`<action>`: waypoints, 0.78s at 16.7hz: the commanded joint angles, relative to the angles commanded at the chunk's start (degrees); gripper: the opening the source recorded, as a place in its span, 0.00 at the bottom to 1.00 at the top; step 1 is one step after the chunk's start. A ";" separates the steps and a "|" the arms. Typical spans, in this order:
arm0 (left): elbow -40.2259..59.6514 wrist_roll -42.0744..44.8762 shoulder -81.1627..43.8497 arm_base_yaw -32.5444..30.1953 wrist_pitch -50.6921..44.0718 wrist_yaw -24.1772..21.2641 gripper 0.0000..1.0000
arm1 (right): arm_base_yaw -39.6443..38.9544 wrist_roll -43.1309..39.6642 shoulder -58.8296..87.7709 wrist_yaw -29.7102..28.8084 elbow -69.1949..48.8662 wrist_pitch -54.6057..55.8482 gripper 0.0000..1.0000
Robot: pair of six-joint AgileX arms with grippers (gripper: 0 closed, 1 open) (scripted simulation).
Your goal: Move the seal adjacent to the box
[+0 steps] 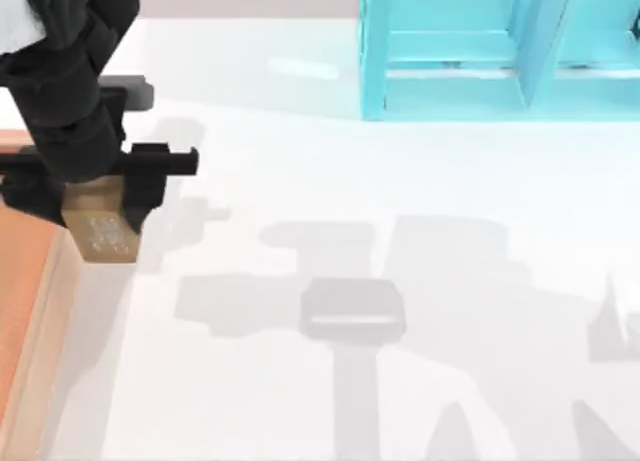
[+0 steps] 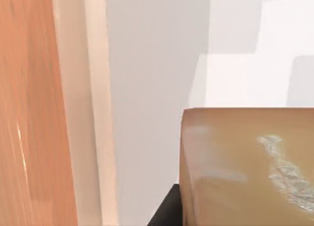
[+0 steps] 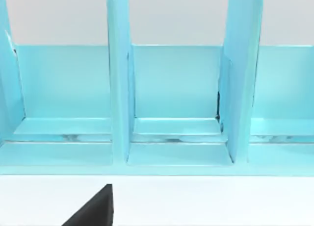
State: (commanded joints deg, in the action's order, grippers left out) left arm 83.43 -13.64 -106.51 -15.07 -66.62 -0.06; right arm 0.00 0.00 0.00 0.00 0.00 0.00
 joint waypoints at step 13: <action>-0.64 0.00 -0.25 0.01 0.66 0.01 0.60 | 0.00 0.00 0.00 0.00 0.00 0.00 1.00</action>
State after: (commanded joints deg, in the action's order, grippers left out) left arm 82.79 -13.64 -106.77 -15.05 -65.96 -0.04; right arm 0.00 0.00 0.00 0.00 0.00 0.00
